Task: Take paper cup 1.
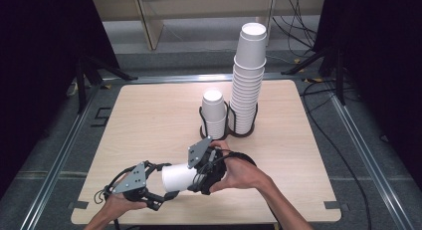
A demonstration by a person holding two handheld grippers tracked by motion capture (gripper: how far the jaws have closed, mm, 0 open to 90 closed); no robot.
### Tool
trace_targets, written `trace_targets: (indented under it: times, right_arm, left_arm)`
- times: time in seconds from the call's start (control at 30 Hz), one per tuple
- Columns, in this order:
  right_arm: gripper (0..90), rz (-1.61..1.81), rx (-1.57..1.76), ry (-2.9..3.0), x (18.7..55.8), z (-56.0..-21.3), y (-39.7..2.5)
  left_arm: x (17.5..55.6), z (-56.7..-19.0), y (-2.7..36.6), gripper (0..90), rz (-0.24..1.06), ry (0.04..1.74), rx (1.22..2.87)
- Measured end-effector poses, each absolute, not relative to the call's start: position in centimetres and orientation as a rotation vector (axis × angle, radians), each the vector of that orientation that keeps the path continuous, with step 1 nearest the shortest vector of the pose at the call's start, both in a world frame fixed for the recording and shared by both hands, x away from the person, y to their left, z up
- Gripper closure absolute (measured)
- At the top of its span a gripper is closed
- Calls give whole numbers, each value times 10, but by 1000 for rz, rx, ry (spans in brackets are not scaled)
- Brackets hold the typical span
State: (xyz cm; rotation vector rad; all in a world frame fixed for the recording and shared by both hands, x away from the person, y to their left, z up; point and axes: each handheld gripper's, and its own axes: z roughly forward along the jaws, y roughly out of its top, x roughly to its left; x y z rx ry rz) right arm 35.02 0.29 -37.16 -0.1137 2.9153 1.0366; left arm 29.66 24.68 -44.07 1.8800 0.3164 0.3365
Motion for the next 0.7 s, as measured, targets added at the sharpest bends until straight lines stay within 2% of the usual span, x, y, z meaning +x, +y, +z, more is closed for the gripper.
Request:
trace_targets:
  times: [0.5, 0.63, 0.7]
  right_arm:
    - [240, 901, -190, 2940, 345, -380, 10]
    - [243, 902, -223, 2930, 347, -381, 8]
    - [243, 909, -224, 2920, 347, -380, 8]
  left_arm:
    - [295, -442, 244, 154, 314, 279, 1889]
    - [295, -443, 244, 125, 300, 294, 1877]
    - [296, -445, 244, 106, 296, 307, 1821]
